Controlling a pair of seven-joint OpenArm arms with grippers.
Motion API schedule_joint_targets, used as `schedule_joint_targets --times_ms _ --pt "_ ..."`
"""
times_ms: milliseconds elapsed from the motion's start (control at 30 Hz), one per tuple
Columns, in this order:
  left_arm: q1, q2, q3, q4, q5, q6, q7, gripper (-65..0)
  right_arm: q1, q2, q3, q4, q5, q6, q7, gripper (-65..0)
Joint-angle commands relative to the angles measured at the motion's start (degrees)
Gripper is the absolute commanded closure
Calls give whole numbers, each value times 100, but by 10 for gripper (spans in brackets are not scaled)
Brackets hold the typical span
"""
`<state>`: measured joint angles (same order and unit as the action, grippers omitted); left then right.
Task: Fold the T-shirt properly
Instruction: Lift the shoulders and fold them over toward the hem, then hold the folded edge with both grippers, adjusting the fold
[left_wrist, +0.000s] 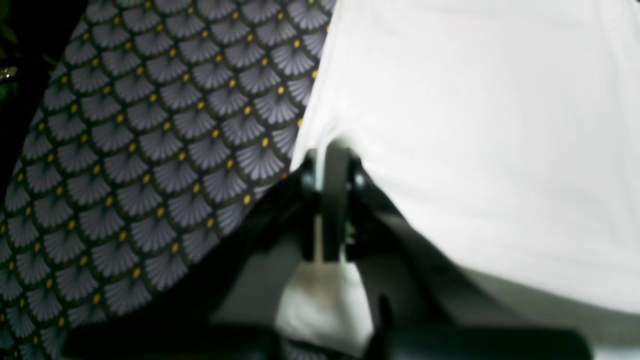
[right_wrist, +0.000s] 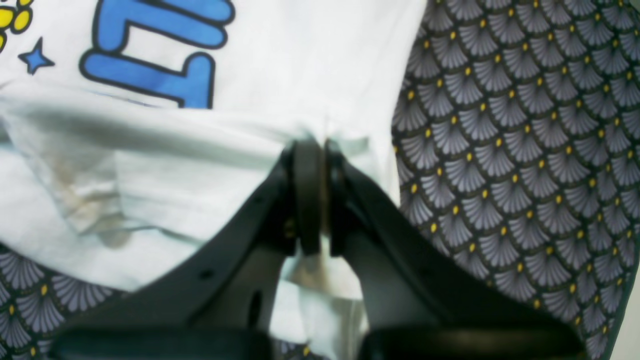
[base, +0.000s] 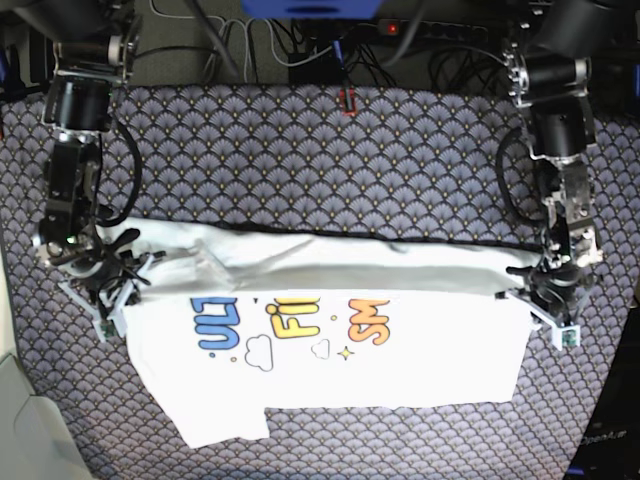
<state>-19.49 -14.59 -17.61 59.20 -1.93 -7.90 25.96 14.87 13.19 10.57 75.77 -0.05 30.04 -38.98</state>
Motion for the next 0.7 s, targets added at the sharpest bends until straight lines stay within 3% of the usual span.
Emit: schedule_joint_targets --times_ms 0,300,367,667 --pt "-201 -93 -20 98 4 47 -138 -9 214 74 11 94 10 -28 131 0" --pt "-218 -172 -20 89 4 47 -138 -11 266 83 11 -135 1 -37 61 0" --pt "-210 -172 -20 89 4 47 -130 -35 258 74 3 -135 1 -37 -1 -17" --pt "-60 -189 -28 159 -31 3 -130 -394 223 83 11 23 1 -11 -300 -290"
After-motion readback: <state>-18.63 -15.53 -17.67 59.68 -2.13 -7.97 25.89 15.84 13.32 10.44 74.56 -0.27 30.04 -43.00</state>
